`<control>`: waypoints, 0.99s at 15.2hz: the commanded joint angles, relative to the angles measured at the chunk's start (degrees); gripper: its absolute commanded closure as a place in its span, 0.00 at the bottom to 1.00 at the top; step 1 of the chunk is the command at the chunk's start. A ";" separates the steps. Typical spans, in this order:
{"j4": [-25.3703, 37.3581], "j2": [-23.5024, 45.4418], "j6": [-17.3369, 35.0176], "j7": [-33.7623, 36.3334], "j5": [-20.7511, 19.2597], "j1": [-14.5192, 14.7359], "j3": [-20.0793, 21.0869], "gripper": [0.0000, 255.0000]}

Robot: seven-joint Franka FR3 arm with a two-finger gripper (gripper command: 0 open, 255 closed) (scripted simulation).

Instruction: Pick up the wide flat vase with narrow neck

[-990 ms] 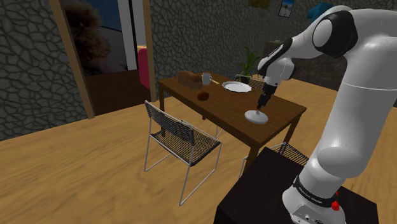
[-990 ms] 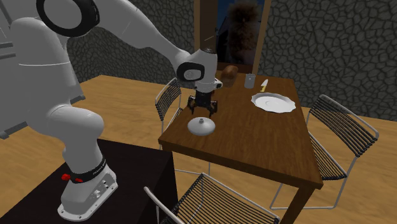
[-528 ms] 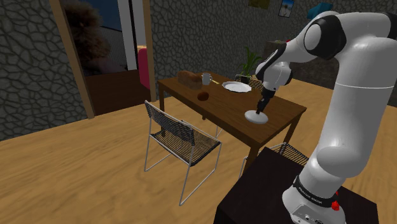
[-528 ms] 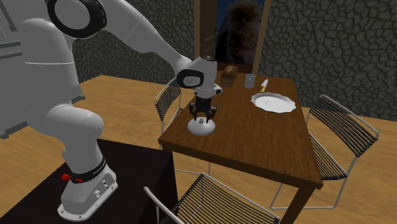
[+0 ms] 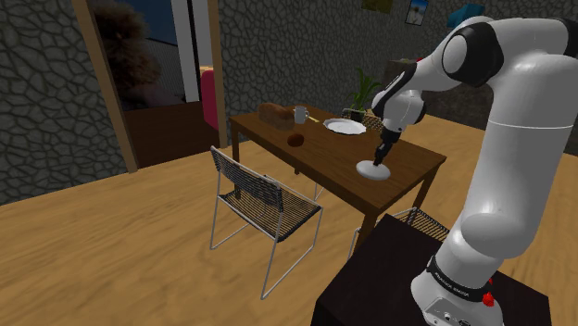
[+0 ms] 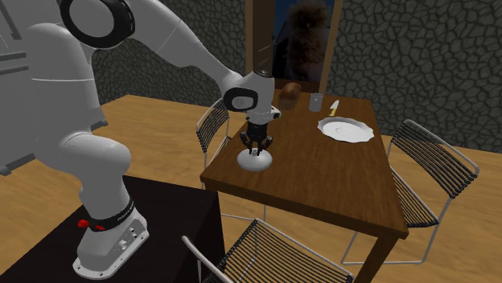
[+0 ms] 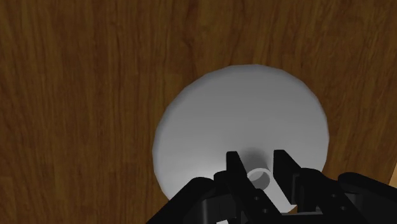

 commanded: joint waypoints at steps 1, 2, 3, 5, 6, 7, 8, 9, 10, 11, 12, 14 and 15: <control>-0.12 -0.11 0.04 0.12 -0.15 0.06 -0.06 1.00; 0.01 -0.80 -0.50 0.74 -0.97 0.31 -0.38 1.00; 0.16 -1.49 -1.05 1.35 -1.77 0.56 -0.67 1.00; 0.49 -2.84 -2.16 2.56 -3.34 1.01 -1.21 1.00; 0.68 -3.51 -2.74 3.15 -4.12 1.21 -1.44 1.00; 0.89 -4.17 -3.32 3.74 -4.87 1.39 -1.65 1.00; 1.11 -4.82 -3.91 4.31 -5.62 1.56 -1.84 1.00; 1.35 -5.46 -4.51 4.88 -6.34 1.72 -2.00 1.00; 1.60 -6.09 -5.12 5.44 -7.05 1.86 -2.15 1.00; 1.86 -6.72 -5.73 5.98 -7.74 2.00 -2.28 1.00; 2.14 -7.33 -6.36 6.52 -8.41 2.11 -2.39 1.00; 2.74 -8.51 -7.63 7.54 -9.69 2.31 -2.55 1.00; 3.06 -9.08 -8.28 8.04 -10.30 2.40 -2.61 1.00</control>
